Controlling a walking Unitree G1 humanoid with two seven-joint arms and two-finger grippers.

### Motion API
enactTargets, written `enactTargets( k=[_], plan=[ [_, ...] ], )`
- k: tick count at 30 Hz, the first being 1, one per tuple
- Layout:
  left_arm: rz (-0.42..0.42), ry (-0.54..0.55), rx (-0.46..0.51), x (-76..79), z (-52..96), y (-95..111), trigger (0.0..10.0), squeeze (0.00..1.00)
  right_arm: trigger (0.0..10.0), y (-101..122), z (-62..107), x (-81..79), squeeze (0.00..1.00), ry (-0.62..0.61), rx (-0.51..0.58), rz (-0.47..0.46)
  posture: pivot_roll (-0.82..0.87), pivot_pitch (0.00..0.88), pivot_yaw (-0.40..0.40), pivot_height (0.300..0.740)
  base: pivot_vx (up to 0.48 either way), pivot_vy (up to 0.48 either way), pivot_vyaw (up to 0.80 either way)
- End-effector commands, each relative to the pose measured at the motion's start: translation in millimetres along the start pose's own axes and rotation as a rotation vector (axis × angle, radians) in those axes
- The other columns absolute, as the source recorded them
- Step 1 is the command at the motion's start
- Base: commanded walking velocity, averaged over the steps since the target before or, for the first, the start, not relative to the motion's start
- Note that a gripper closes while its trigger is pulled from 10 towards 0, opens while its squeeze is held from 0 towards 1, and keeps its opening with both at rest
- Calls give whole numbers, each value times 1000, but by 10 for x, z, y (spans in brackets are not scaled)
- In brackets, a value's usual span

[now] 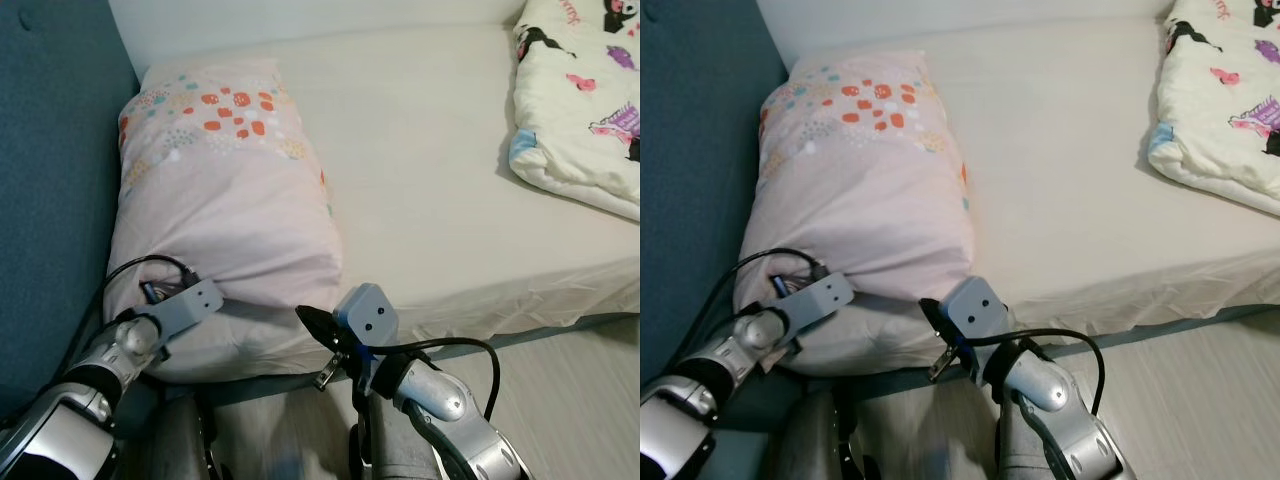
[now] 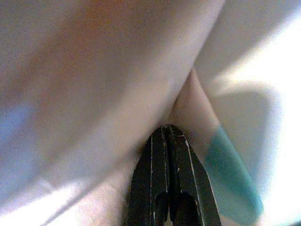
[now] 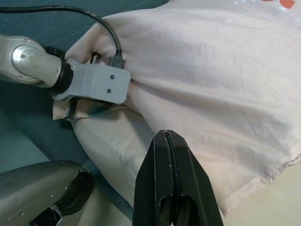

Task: Clean up the room

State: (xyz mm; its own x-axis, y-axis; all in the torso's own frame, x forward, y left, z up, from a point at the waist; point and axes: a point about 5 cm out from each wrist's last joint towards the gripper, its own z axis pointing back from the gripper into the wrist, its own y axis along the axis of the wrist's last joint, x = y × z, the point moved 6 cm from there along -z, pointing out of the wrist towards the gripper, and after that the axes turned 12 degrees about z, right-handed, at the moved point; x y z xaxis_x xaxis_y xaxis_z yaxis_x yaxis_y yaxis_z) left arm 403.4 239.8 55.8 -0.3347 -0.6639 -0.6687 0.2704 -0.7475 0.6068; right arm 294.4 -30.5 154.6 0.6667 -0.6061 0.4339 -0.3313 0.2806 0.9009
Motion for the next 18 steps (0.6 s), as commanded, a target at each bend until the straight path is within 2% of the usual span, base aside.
enactTargets(
  k=[1,3,4,5,6,7,8,9,10,13,14,15,16,17,18],
  plan=[
    [71,-86,-39,146,80,-251,0,0,10000,-53,11,-129,0,39,-21,-17,-118,335,-5,578,0,0,0],
    [71,-86,-39,146,80,-251,0,0,10000,-53,11,-129,0,39,-21,-17,-118,335,-5,578,0,0,0],
    [205,-181,36,301,117,-172,0,0,10000,-47,20,-175,0,47,-17,-30,-108,334,0,578,0,0,0],
    [205,-181,36,301,117,-172,0,0,10000,-47,20,-175,0,47,-17,-30,-108,334,0,578,0,0,0],
    [458,-336,222,567,258,163,0,0,10000,-19,14,-129,0,-15,7,-118,-87,330,7,578,0,0,0],
    [458,-336,222,567,258,163,0,0,10000,-19,14,-129,0,-15,7,-118,-87,330,7,578,0,0,0],
    [621,-458,378,686,463,429,0,0,10000,-8,14,-90,0,-62,23,-184,-83,327,8,578,0,0,0],
    [762,-564,505,768,743,679,0,0,10000,-1,2,-8,0,-123,41,-248,-77,324,12,578,0,0,0],
    [836,-639,569,826,946,827,0,0,10000,0,-5,45,0,-159,51,-286,-77,324,12,578,0,0,0],
    [836,-639,569,826,946,827,0,0,10000,0,-5,45,0,-159,51,-286,-77,324,12,578,0,0,0],
    [870,-680,584,876,1075,875,0,0,10000,-6,-19,85,0,-182,57,-312,-71,320,13,578,0,0,0],
    [870,-680,584,876,1075,875,0,0,10000,-6,-19,85,0,-182,57,-312,-71,320,13,578,0,0,0],
    [918,-719,573,944,1239,824,0,0,10000,-23,-42,138,0,-212,63,-347,-60,309,12,578,0,0,0],
    [918,-719,573,944,1239,824,0,0,10000,-23,-42,138,0,-212,63,-347,-60,309,12,578,0,0,0],
    [944,-744,550,994,1338,748,0,0,10000,-47,-61,176,0,-234,64,-374,-58,306,9,578,0,0,0]
  ],
)
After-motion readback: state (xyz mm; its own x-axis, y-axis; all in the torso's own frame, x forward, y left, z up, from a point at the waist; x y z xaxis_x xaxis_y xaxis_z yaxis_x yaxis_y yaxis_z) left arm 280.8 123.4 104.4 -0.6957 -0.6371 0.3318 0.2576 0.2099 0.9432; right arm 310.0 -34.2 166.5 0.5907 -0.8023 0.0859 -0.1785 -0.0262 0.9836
